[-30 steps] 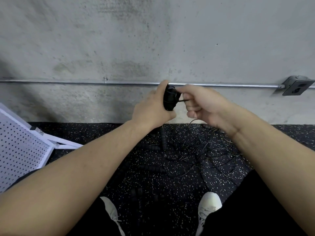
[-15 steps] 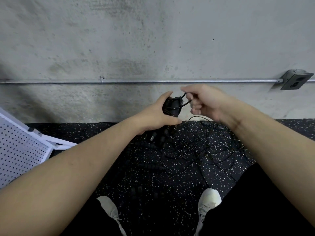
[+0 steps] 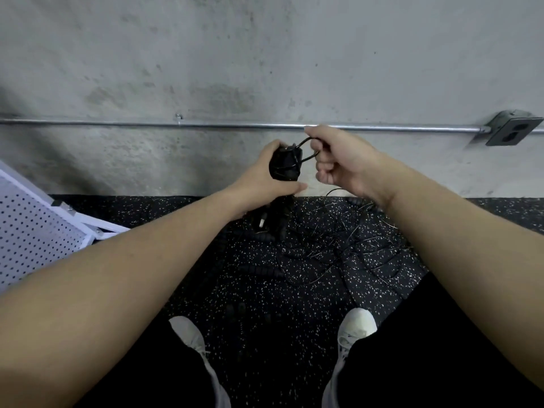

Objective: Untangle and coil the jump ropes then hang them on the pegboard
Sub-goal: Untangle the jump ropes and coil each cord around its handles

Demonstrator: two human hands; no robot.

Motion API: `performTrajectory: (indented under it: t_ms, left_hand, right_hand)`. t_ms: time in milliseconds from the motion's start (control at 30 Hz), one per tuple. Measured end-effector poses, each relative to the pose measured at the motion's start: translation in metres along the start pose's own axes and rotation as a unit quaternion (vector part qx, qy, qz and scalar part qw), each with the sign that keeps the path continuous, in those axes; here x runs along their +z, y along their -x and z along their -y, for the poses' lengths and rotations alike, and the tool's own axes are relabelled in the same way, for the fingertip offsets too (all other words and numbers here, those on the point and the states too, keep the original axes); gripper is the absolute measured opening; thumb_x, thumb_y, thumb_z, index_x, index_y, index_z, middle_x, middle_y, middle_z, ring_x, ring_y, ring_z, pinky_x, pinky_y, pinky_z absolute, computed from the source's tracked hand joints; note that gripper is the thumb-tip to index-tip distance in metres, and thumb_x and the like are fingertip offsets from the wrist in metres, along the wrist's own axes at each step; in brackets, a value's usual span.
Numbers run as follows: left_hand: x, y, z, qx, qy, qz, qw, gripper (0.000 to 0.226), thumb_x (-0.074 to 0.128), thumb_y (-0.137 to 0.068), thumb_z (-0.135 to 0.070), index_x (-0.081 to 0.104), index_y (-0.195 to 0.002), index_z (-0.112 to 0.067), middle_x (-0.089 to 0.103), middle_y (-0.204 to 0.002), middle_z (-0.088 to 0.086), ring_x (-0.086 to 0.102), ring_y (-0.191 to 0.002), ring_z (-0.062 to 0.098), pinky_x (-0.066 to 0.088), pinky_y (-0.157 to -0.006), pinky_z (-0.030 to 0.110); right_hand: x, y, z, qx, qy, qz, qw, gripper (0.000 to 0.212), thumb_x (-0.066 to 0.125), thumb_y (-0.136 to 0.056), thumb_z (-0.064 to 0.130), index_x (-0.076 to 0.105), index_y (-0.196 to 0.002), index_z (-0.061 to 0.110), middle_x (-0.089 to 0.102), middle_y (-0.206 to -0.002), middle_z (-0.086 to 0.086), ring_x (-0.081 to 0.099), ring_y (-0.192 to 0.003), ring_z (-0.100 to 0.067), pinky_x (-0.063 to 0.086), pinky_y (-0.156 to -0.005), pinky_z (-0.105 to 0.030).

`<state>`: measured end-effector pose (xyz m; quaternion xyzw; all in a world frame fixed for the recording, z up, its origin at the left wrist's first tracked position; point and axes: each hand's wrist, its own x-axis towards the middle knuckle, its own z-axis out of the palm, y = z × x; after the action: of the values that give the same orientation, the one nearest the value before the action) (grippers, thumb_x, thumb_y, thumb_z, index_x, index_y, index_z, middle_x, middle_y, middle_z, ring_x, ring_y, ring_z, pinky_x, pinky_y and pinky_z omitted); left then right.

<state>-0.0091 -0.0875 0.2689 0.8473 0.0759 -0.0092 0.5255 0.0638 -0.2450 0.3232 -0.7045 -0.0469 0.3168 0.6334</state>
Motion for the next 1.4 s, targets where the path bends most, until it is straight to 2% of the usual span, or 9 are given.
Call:
performTrajectory:
  t_ms: [200,333,500,767,867,1000,1133,1267,1400]
  left_hand:
    - [-0.004,0.027,0.025,-0.107,0.021,-0.031,0.994,0.075,0.087,-0.077,-0.044,0.043,-0.136,-0.029,0.059,-0.126,-0.004,0.06,-0.112,0.015,0.051,-0.101,0.035]
    - [-0.002,0.049,0.052,-0.163,-0.006,-0.05,0.985,0.069,0.087,-0.077,-0.045,0.044,-0.127,-0.025,0.059,-0.119,-0.002,0.059,-0.106,0.015,0.049,-0.086,0.03]
    - [0.008,0.07,0.094,-0.229,-0.055,-0.046,0.971,0.07,0.088,-0.077,-0.041,0.038,-0.119,-0.017,0.051,-0.099,-0.006,0.052,-0.083,0.006,0.043,-0.066,0.028]
    - [0.054,0.073,0.182,-0.285,-0.071,0.014,0.956,0.072,0.086,-0.079,-0.042,0.039,-0.129,-0.018,0.056,-0.114,0.002,0.057,-0.093,0.017,0.049,-0.08,0.034]
    - [0.074,0.069,0.211,-0.277,-0.085,0.095,0.952,0.074,0.084,-0.08,-0.045,0.048,-0.143,-0.033,0.05,-0.142,0.002,0.058,-0.117,0.023,0.052,-0.097,0.036]
    - [0.098,0.07,0.246,-0.273,-0.106,0.151,0.944,0.061,0.084,-0.08,-0.045,0.059,-0.132,-0.026,0.056,-0.126,-0.003,0.059,-0.103,0.015,0.049,-0.085,0.027]
    - [0.111,0.073,0.272,-0.313,-0.125,0.218,0.916,0.053,0.085,-0.077,-0.049,0.059,-0.121,-0.032,0.061,-0.125,-0.004,0.059,-0.112,0.018,0.048,-0.102,0.034]
    - [0.11,0.061,0.285,-0.282,-0.207,0.21,0.913,0.066,0.081,-0.079,-0.055,0.058,-0.137,-0.035,0.053,-0.142,-0.002,0.049,-0.133,0.026,0.041,-0.113,0.046]
    - [0.107,0.045,0.291,-0.251,-0.14,0.148,0.946,0.04,0.076,-0.085,-0.052,0.067,-0.119,-0.032,0.061,-0.124,-0.005,0.062,-0.11,0.018,0.051,-0.098,0.036]
  right_hand:
    - [0.001,0.0,-0.035,0.066,0.093,0.073,0.991,0.032,0.047,-0.103,0.05,0.058,-0.109,0.02,0.049,-0.065,0.008,0.041,-0.052,-0.008,0.044,-0.057,-0.023]
    - [0.004,0.0,-0.052,0.093,0.182,0.099,0.974,0.036,0.044,-0.105,0.049,0.059,-0.119,0.02,0.058,-0.074,0.005,0.05,-0.06,-0.01,0.049,-0.065,-0.027]
    - [0.02,-0.002,-0.08,0.108,0.306,0.153,0.933,0.032,0.048,-0.105,0.044,0.061,-0.121,0.021,0.064,-0.088,-0.001,0.058,-0.073,-0.013,0.052,-0.067,-0.027]
    - [0.046,-0.03,-0.149,0.169,0.395,0.211,0.878,0.03,0.049,-0.105,0.043,0.06,-0.122,0.02,0.07,-0.099,-0.005,0.065,-0.085,-0.018,0.056,-0.079,-0.035]
    - [0.042,-0.046,-0.176,0.189,0.374,0.199,0.886,0.028,0.05,-0.105,0.036,0.059,-0.122,0.015,0.069,-0.099,-0.007,0.063,-0.078,-0.019,0.051,-0.064,-0.03]
    - [0.032,-0.063,-0.218,0.221,0.374,0.157,0.887,0.025,0.049,-0.105,0.027,0.06,-0.121,0.011,0.067,-0.089,-0.006,0.059,-0.068,-0.018,0.048,-0.058,-0.027]
    - [0.024,-0.072,-0.251,0.268,0.364,0.164,0.877,0.022,0.05,-0.105,0.024,0.059,-0.12,0.012,0.065,-0.085,-0.004,0.057,-0.065,-0.017,0.046,-0.057,-0.025]
    - [0.022,-0.083,-0.271,0.282,0.352,0.161,0.878,0.018,0.049,-0.105,0.028,0.056,-0.118,0.017,0.066,-0.088,-0.004,0.058,-0.069,-0.016,0.049,-0.065,-0.028]
    - [0.025,-0.099,-0.288,0.26,0.349,0.142,0.889,0.014,0.051,-0.104,0.022,0.057,-0.114,0.016,0.066,-0.094,-0.005,0.06,-0.072,-0.017,0.051,-0.062,-0.029]
